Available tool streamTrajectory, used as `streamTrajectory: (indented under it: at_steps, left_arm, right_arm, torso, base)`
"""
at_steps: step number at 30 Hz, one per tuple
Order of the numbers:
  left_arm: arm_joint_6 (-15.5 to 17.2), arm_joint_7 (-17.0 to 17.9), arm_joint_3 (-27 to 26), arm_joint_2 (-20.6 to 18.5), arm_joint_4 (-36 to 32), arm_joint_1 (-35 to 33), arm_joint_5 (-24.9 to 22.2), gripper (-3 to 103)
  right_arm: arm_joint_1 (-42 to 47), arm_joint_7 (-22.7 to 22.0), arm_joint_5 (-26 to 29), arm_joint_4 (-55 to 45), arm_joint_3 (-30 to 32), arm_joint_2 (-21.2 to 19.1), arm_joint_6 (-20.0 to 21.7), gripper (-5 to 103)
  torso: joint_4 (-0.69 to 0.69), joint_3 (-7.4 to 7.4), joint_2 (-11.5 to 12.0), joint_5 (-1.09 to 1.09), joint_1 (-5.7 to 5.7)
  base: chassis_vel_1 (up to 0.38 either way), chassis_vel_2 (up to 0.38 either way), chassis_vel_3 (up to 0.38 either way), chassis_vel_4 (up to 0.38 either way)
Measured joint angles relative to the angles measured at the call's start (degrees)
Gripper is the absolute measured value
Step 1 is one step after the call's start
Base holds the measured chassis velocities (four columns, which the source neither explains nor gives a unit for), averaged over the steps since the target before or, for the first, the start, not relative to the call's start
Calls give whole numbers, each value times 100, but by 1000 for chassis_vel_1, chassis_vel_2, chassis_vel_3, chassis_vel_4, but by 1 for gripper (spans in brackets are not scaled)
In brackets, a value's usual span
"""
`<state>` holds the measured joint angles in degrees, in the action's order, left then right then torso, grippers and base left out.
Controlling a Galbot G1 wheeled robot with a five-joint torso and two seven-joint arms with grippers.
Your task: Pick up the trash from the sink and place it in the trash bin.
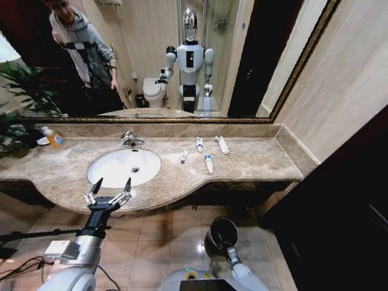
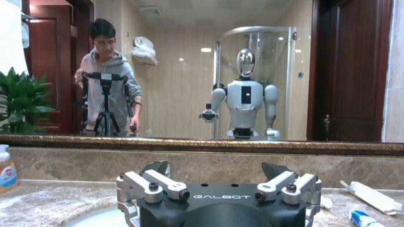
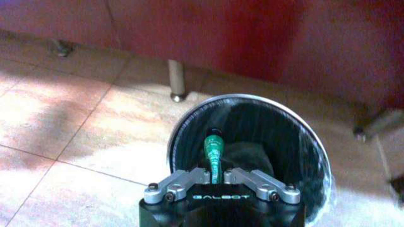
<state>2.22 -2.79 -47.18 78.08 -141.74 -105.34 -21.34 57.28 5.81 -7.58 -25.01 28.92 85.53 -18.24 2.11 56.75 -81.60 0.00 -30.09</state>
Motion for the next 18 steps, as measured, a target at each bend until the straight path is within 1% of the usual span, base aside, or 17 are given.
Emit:
streamTrajectory:
  at_steps: [4,5,6,8,9,13,15,17,18]
  left_arm:
    - [0,0,0,0,0,0,0,100]
    - [0,0,0,0,0,0,0,100]
    - [0,0,0,0,0,0,0,100]
    - [0,0,0,0,0,0,0,100]
    - [0,0,0,0,0,0,0,100]
    - [0,0,0,0,0,0,0,100]
    - [0,0,0,0,0,0,0,100]
    - [0,0,0,0,0,0,0,100]
    - [0,0,0,0,0,0,0,100]
  right_arm:
    - [-116,55,157,104,23,-24,123,5]
    - [-200,91,289,123,29,-55,272,15]
    - [-239,103,348,126,30,-70,351,15]
    - [-301,146,395,137,27,-101,470,26]
    - [-301,146,395,137,27,-101,470,26]
    - [-382,329,323,290,-6,-176,571,47]
    - [-404,377,270,376,2,-180,560,47]
    - [-364,453,202,426,28,-165,531,59]
    - [-247,503,282,319,32,-138,526,64]
  torso:
    - [0,0,0,0,0]
    - [0,0,0,0,0]
    - [0,0,0,0,1]
    - [0,0,0,1,0]
    - [0,0,0,1,0]
    - [0,-1,0,0,1]
    - [0,-1,0,0,1]
    - [0,-1,0,0,1]
    - [0,-1,0,0,1]
  base:
    - [0,0,0,0]
    - [0,0,0,0]
    - [0,0,0,0]
    - [0,0,0,0]
    - [0,0,0,0]
    - [0,0,0,0]
    - [0,0,0,0]
    - [0,0,0,0]
    - [0,0,0,0]
